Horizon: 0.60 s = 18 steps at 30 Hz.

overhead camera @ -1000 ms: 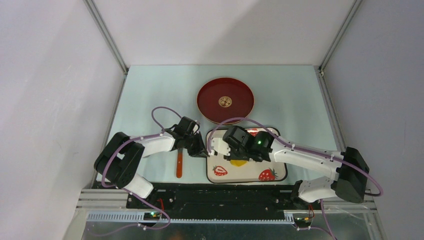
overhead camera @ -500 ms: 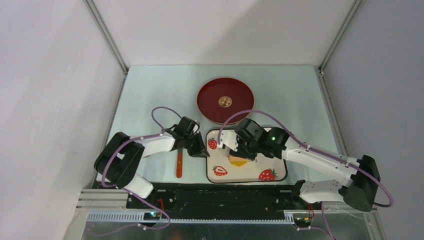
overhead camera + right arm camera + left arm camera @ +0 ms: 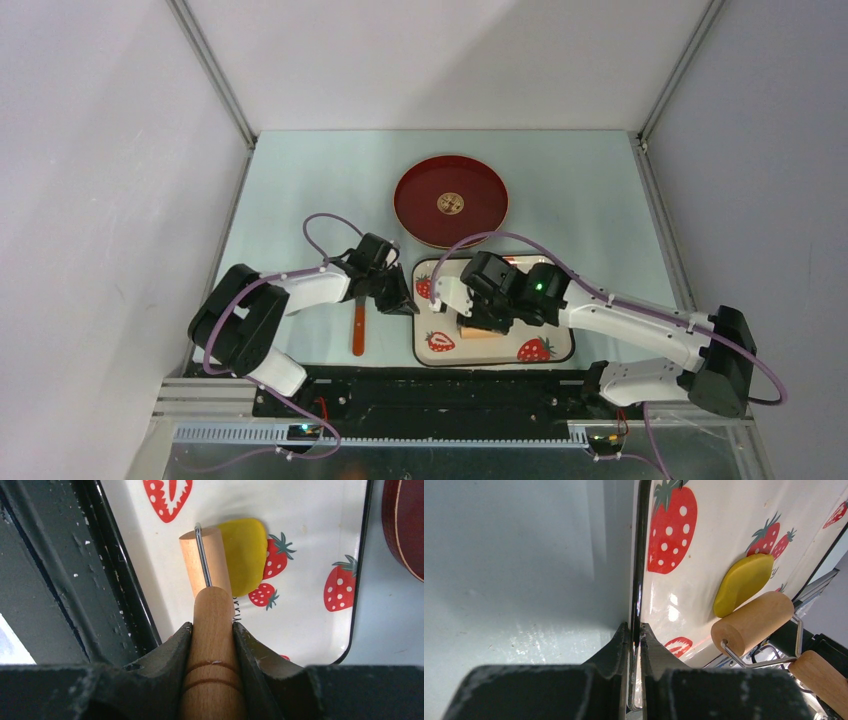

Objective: Roll out the dumpling wrappers from the dough

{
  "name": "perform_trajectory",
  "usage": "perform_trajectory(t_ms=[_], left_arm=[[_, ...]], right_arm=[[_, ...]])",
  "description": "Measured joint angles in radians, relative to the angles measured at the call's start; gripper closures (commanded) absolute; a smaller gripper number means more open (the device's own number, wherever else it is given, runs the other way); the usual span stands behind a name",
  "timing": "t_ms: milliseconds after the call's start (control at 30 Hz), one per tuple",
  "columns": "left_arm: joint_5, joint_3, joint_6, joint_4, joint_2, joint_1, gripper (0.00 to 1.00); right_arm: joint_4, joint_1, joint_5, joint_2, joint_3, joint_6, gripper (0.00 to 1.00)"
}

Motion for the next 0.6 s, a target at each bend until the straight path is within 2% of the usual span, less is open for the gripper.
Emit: perform_trajectory(t_ms=[600], left_arm=[[0.0,0.0,0.0,0.0,0.0,0.0,1.0]], right_arm=[[0.03,-0.052,0.023,0.065,0.043,-0.011,1.0]])
